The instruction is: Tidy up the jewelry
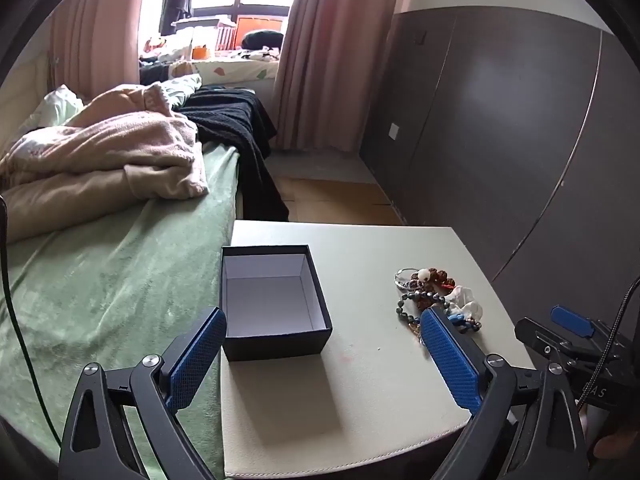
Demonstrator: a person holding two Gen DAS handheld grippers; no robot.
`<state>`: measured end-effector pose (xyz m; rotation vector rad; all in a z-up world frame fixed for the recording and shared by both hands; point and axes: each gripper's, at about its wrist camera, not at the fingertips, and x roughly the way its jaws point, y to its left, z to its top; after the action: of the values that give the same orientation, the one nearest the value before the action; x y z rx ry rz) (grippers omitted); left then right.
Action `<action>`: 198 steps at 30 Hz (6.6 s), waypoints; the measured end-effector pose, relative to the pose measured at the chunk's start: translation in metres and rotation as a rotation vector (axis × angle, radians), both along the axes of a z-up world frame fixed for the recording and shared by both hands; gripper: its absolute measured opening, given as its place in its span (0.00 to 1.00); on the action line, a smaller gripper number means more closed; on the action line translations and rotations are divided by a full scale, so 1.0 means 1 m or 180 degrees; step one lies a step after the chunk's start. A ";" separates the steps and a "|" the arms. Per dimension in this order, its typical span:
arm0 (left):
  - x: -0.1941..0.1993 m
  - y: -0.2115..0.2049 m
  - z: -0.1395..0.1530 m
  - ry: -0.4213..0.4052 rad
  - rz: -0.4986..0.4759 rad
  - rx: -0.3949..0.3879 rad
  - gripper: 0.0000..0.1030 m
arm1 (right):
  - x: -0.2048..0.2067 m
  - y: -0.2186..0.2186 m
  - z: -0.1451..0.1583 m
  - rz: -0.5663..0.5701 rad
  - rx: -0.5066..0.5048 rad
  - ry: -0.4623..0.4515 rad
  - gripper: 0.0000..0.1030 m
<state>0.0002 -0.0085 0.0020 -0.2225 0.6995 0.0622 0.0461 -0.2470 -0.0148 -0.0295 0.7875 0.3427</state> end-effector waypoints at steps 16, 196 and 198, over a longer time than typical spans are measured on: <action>0.003 0.003 -0.006 0.0029 0.0018 -0.0009 0.95 | -0.003 -0.003 0.004 -0.0013 0.0073 -0.0035 0.90; 0.052 0.027 -0.020 -0.0105 0.0109 -0.0534 0.74 | 0.081 -0.024 -0.005 -0.0058 0.1186 0.0713 0.63; 0.054 0.017 -0.022 -0.0087 0.0031 -0.0528 0.74 | 0.083 -0.033 -0.007 -0.0123 0.1174 0.0758 0.63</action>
<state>0.0537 0.0085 -0.0197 -0.3849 0.6769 0.0104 0.1294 -0.2800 -0.0220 0.3779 0.9481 0.4557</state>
